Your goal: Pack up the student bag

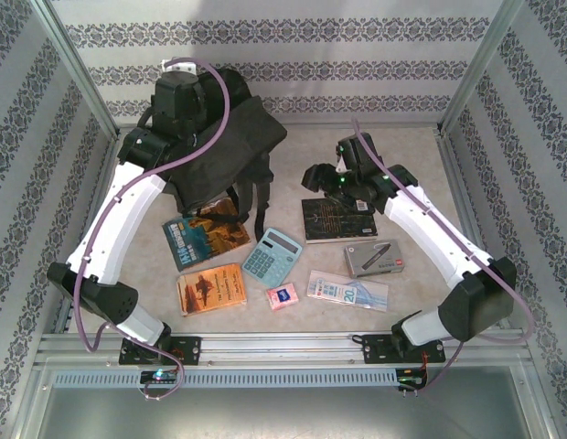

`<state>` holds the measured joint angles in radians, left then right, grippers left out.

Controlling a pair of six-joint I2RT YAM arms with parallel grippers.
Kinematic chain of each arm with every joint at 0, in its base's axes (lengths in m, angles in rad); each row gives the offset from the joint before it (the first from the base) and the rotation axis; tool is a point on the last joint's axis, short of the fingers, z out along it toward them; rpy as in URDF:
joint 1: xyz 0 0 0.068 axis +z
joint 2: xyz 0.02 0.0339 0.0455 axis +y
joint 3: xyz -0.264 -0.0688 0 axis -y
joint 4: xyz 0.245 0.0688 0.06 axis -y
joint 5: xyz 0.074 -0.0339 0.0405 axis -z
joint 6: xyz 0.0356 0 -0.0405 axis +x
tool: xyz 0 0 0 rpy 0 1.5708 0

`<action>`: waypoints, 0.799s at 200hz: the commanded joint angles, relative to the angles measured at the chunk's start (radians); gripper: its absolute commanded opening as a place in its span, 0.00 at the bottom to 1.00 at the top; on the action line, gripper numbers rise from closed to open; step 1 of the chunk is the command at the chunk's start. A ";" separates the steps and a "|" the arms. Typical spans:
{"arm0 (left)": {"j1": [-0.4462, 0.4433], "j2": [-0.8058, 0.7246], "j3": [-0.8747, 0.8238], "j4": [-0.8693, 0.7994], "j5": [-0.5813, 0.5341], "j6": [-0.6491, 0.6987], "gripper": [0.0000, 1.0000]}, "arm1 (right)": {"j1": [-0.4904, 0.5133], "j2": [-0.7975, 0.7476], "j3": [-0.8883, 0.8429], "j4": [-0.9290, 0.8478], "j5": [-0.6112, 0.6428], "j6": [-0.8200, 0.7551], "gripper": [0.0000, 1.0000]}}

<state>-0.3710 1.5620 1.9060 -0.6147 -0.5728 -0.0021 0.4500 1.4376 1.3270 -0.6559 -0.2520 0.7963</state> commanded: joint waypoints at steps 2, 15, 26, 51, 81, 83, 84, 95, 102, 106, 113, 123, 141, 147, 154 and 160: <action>0.000 -0.077 -0.004 0.115 -0.070 0.036 0.00 | 0.017 -0.051 -0.070 -0.037 0.023 -0.112 0.71; 0.001 -0.083 -0.021 0.101 -0.037 0.015 0.00 | 0.018 -0.049 -0.089 -0.048 0.027 -0.148 0.72; -0.001 -0.094 -0.054 0.092 0.027 -0.005 0.00 | 0.018 -0.043 -0.100 -0.053 0.026 -0.192 0.71; -0.003 -0.124 -0.175 0.073 0.258 -0.130 0.00 | 0.019 -0.012 -0.128 -0.027 0.008 -0.293 0.67; -0.003 -0.144 -0.348 0.145 0.600 -0.375 0.00 | 0.019 0.018 -0.225 0.146 -0.118 -0.480 0.66; -0.004 -0.143 -0.355 0.151 0.616 -0.390 0.00 | 0.019 0.024 -0.228 0.153 -0.129 -0.492 0.66; -0.004 -0.143 -0.360 0.154 0.622 -0.398 0.00 | 0.020 0.026 -0.227 0.156 -0.135 -0.500 0.66; -0.004 -0.135 -0.392 0.170 0.660 -0.470 0.00 | 0.018 0.074 -0.224 0.175 -0.221 -0.555 0.66; -0.004 -0.133 -0.406 0.179 0.671 -0.498 0.00 | 0.019 0.113 -0.208 0.173 -0.280 -0.578 0.66; -0.003 -0.132 -0.411 0.182 0.672 -0.509 0.00 | 0.019 0.138 -0.198 0.168 -0.310 -0.586 0.66; -0.003 -0.132 -0.416 0.184 0.660 -0.525 0.00 | 0.023 0.179 -0.185 0.165 -0.352 -0.598 0.65; -0.003 -0.136 -0.420 0.191 0.646 -0.538 0.00 | 0.031 0.234 -0.181 0.174 -0.387 -0.607 0.65; 0.000 -0.130 -0.409 0.193 0.630 -0.560 0.00 | 0.046 0.310 -0.178 0.202 -0.410 -0.618 0.65; 0.003 -0.125 -0.402 0.192 0.630 -0.565 0.00 | 0.051 0.332 -0.180 0.211 -0.412 -0.618 0.65; 0.003 -0.117 -0.392 0.189 0.629 -0.570 0.00 | 0.054 0.354 -0.179 0.223 -0.406 -0.613 0.65; 0.004 -0.112 -0.384 0.187 0.625 -0.578 0.00 | 0.054 0.371 -0.178 0.234 -0.400 -0.608 0.65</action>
<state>-0.3725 1.4387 1.4792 -0.4999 0.0303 -0.4980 0.4808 1.7519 1.1255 -0.4923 -0.5751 0.2367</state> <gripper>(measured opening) 0.069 0.650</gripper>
